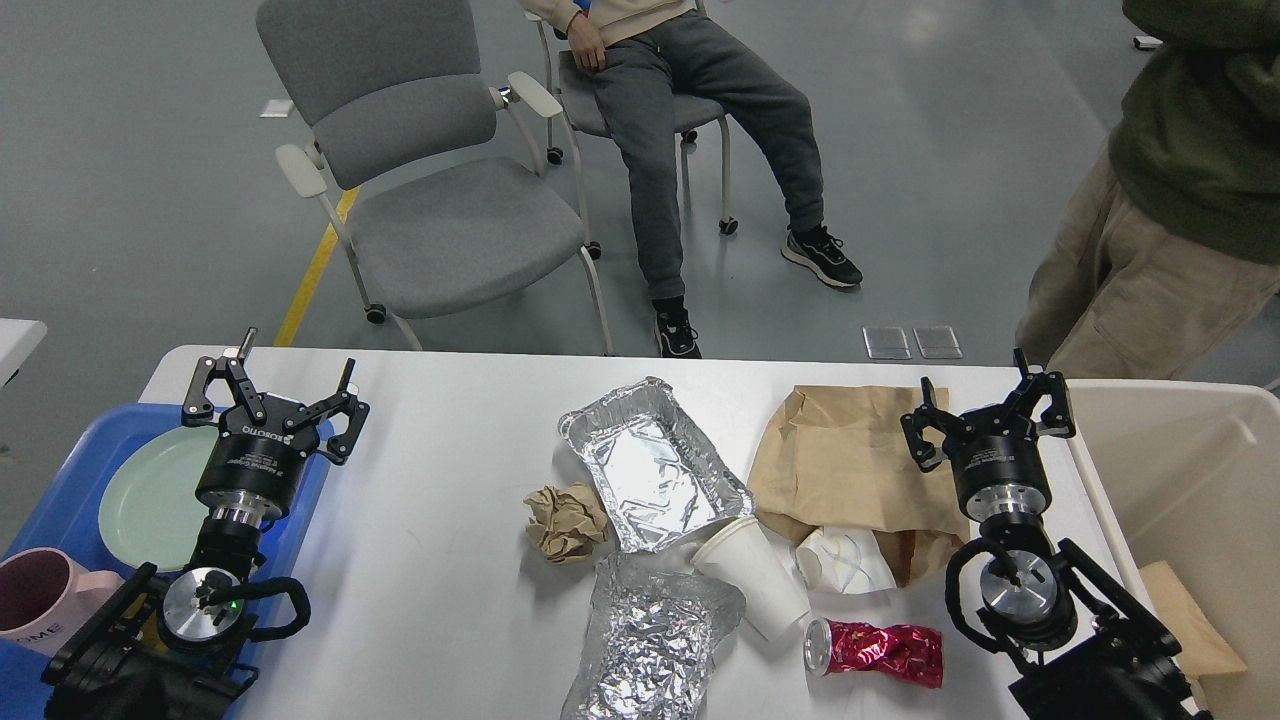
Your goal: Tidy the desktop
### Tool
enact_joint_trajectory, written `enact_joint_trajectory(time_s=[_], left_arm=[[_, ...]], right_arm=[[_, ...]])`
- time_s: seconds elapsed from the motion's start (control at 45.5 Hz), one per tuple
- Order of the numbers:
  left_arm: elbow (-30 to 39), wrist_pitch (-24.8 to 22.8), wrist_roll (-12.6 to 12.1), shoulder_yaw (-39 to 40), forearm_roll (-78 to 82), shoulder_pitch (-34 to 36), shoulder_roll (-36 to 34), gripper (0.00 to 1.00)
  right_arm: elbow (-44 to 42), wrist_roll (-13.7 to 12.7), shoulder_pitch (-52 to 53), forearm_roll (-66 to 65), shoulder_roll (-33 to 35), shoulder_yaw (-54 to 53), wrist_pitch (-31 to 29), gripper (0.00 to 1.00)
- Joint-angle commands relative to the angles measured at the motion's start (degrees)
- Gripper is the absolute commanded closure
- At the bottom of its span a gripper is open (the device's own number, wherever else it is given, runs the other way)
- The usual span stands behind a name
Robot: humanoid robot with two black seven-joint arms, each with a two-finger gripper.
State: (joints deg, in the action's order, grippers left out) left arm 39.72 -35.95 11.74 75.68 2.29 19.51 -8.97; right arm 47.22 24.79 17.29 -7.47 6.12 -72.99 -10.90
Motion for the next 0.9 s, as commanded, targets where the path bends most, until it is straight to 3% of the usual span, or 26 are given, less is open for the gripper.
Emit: enact_joint_trajectory(time_s=[0.0, 0.812, 0.878], left_arm=[[0.01, 0.0, -0.05, -0.01, 0.0, 0.0, 0.01, 0.03], [0.01, 0.0, -0.05, -0.01, 0.0, 0.0, -0.08, 0.03], [0.01, 0.0, -0.05, -0.01, 0.0, 0.0, -0.08, 0.03]], right_arm=[[-0.02, 0.0, 0.03, 0.0, 0.03, 0.04, 0.01, 0.0], [0.42, 0.44, -0.32, 0.17, -0.05, 0.48, -0.17, 0.0], [0.33, -0.52, -0.24, 0.35, 0.12, 0.39, -0.78, 0.0]])
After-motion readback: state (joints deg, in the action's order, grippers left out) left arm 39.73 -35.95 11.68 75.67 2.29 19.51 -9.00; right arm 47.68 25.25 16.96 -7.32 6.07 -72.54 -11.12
